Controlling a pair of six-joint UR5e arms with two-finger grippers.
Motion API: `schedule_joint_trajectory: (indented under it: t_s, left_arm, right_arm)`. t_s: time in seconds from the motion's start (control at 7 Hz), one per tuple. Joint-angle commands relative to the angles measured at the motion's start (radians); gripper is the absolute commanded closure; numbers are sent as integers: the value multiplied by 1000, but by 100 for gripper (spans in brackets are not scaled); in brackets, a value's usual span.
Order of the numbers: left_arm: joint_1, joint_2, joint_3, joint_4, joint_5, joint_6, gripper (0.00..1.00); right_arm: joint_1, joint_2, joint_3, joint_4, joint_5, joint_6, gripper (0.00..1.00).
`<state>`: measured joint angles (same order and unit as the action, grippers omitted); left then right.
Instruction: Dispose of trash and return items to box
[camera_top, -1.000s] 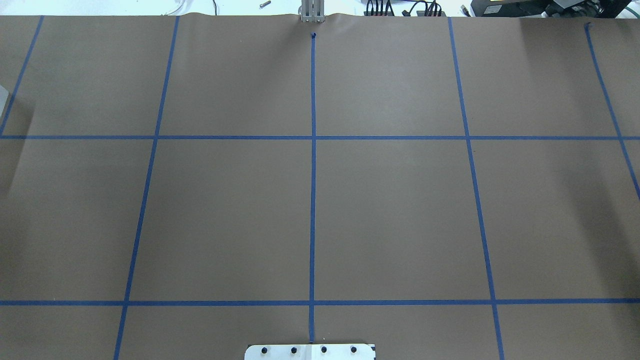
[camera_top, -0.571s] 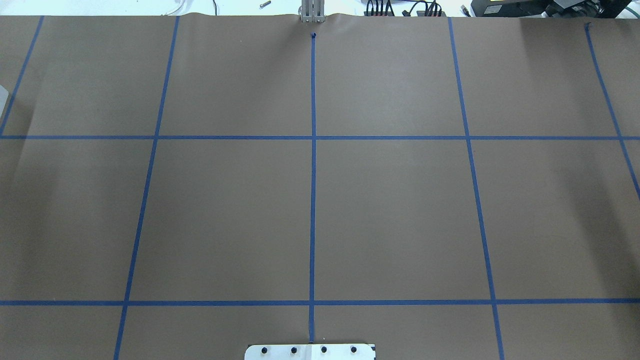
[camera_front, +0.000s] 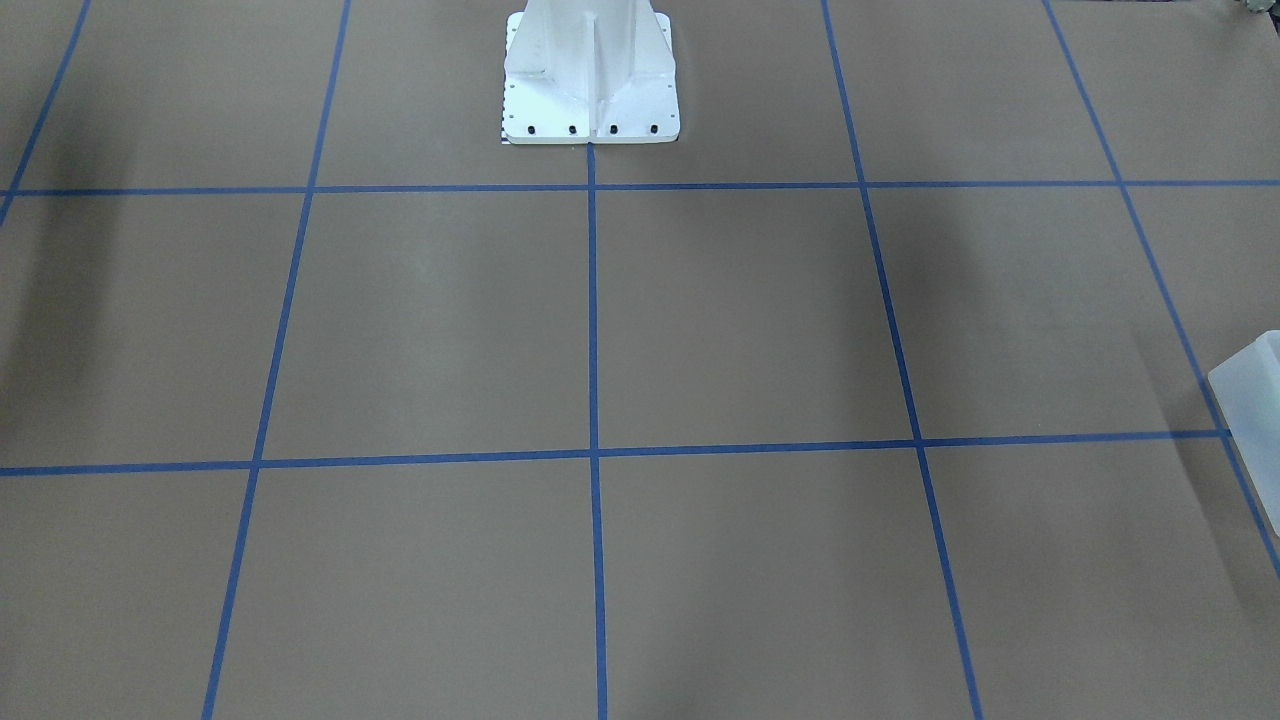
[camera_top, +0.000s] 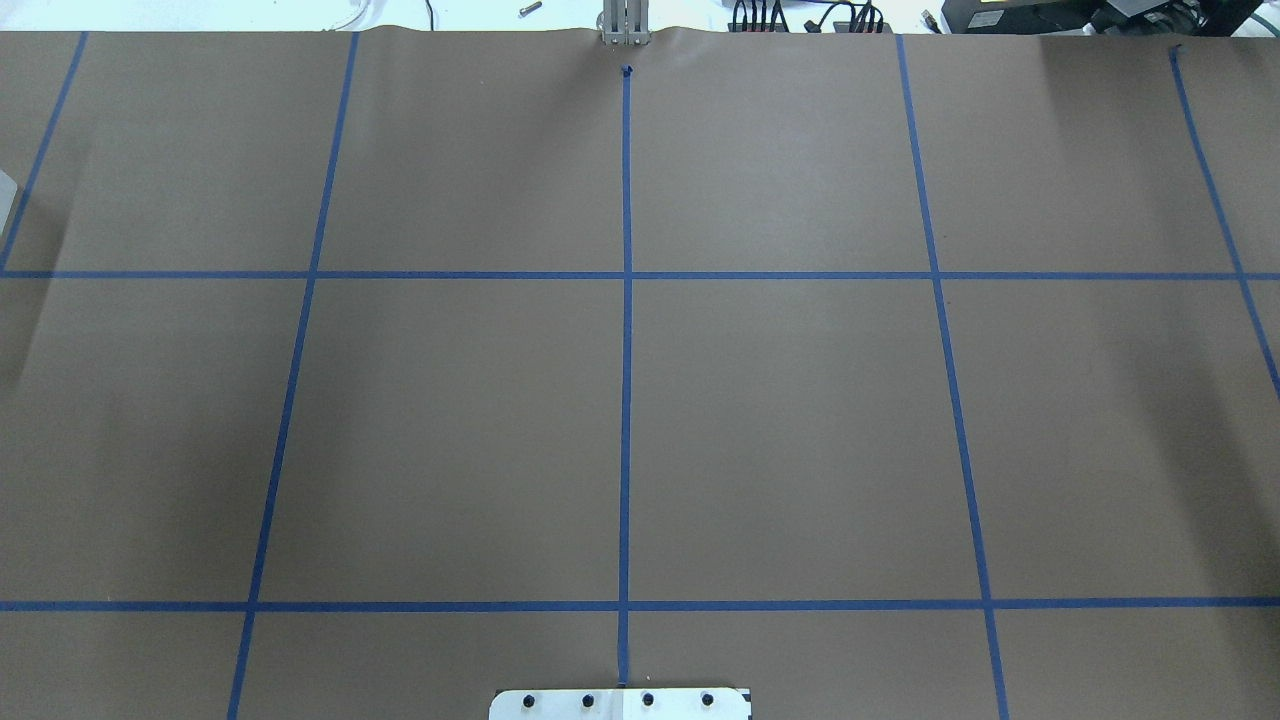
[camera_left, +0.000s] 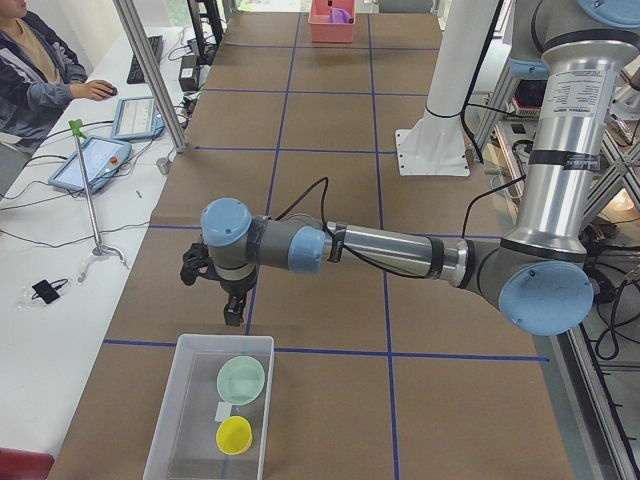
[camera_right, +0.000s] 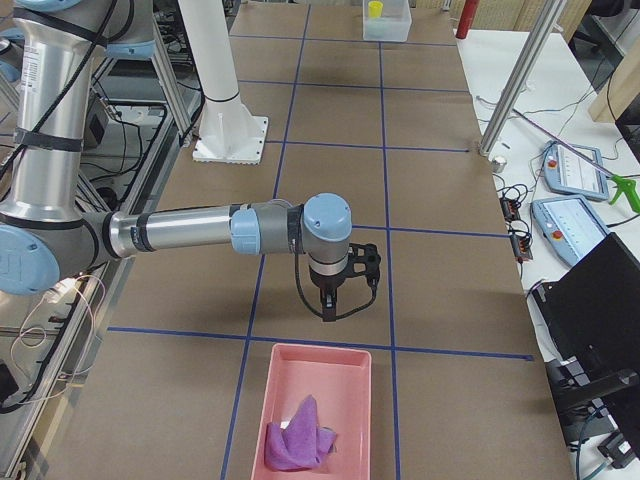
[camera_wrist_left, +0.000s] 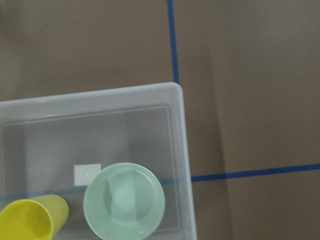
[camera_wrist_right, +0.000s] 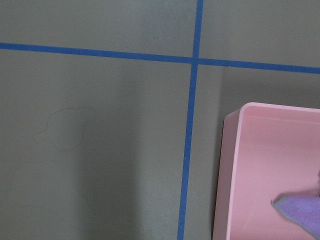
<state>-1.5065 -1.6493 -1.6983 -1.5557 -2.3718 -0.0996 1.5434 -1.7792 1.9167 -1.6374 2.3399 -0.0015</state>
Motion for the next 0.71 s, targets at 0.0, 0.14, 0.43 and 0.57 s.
schedule_joint_trajectory:
  t_s: [0.0, 0.14, 0.43, 0.57]
  left_arm:
    - [70, 42, -186, 138, 0, -51, 2]
    - [75, 89, -178, 137, -3, 16, 2]
    - [74, 94, -150, 146, 6, 83, 2]
    - [69, 120, -143, 146, 8, 77, 2]
  right_arm:
    - [0, -5, 1, -2, -1, 0, 0]
    - [0, -5, 1, -1, -1, 0, 0]
    - [-2, -3, -1, -1, -14, 2, 0]
    - [-6, 1, -1, -1, -13, 3, 0]
